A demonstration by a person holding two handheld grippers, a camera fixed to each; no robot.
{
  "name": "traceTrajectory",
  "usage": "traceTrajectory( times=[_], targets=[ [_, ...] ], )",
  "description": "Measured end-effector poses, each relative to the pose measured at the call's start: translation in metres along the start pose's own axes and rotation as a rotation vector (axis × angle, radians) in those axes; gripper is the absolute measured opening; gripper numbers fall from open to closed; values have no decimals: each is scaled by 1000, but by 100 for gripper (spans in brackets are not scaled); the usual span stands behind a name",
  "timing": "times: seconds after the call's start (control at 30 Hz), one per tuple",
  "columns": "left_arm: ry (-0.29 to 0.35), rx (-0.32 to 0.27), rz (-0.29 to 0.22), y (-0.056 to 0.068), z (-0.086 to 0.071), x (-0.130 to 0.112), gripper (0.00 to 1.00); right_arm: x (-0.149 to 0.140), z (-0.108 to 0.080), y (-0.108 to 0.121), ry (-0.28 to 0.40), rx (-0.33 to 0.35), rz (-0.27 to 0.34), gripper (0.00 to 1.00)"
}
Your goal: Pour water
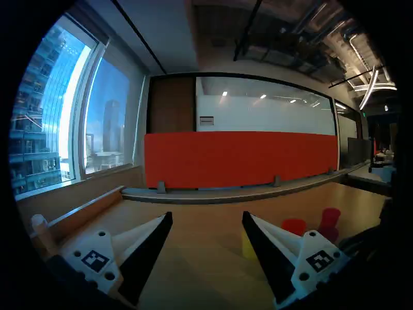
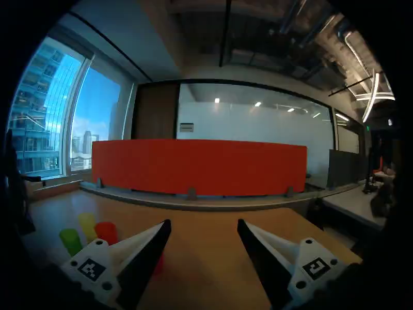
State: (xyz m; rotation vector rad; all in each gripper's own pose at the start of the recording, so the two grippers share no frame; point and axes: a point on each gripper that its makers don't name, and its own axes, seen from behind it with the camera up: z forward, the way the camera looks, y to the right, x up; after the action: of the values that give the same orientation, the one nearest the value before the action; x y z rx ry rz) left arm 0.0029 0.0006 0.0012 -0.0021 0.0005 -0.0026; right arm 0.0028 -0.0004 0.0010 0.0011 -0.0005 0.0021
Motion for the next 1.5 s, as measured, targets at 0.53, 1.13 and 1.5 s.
traceTrajectory(
  times=[0.53,1.13,1.5],
  targets=[
    [9,-68,-30,18,17,90,100,84,11,-6,-5,63,53,99],
    [-9,-262,4,56,13,120,100,103,7,-43,-18,269,41,100],
    [5,-460,20,94,-1,137,100,120,-17,-95,-4,520,16,99]
  ],
)
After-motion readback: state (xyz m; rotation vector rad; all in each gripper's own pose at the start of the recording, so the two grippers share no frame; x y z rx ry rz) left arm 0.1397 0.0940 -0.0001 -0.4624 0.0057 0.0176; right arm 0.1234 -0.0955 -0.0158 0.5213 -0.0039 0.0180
